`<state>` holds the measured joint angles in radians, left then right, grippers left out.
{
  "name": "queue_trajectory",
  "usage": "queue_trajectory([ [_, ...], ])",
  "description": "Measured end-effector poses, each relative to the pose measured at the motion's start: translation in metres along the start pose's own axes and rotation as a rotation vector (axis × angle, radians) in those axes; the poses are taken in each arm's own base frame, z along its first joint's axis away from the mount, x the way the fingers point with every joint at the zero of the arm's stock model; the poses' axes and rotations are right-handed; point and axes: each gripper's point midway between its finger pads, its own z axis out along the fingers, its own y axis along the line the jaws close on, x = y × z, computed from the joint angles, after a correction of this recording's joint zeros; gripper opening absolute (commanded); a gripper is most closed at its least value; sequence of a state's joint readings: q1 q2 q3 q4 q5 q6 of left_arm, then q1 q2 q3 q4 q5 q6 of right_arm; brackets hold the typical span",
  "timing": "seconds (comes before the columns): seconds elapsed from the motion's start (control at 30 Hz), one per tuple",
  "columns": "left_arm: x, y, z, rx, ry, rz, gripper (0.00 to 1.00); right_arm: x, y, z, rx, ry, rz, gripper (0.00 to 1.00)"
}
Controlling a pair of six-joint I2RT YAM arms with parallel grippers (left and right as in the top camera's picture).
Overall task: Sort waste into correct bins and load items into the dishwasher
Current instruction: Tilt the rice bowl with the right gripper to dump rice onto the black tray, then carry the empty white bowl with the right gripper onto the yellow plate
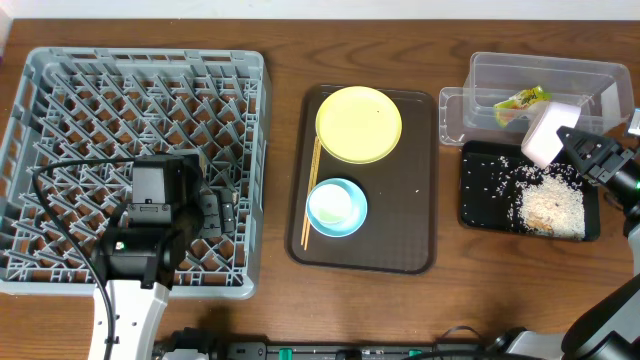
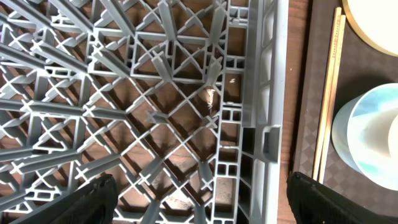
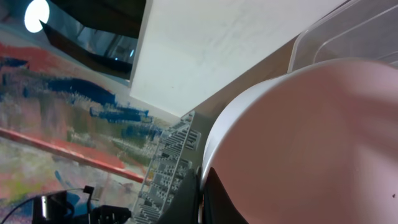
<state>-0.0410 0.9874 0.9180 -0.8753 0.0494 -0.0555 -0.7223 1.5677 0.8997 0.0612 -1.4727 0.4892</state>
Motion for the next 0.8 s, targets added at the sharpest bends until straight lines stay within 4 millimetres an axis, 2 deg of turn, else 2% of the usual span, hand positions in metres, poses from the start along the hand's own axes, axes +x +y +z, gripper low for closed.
queue_trajectory([
  [0.23,0.0,0.0,0.0,0.0,0.0,0.0,0.89,0.002,0.001,0.004,-0.005,0.01,0.003,0.01],
  [0.4,0.0,0.0,0.0,0.0,0.0,0.0,0.89,0.008,0.006,0.019,-0.02,0.047,-0.002,0.01],
  [0.6,0.0,0.0,0.0,0.0,0.0,0.0,0.89,0.017,0.015,0.059,-0.014,0.101,-0.027,0.01],
  [0.7,0.0,0.0,0.0,0.0,0.0,0.0,0.89,0.024,0.028,0.085,-0.035,0.131,-0.087,0.01],
  [0.8,0.0,0.0,0.0,0.0,0.0,0.0,0.89,0.033,0.05,0.113,-0.087,0.16,-0.173,0.01],
])
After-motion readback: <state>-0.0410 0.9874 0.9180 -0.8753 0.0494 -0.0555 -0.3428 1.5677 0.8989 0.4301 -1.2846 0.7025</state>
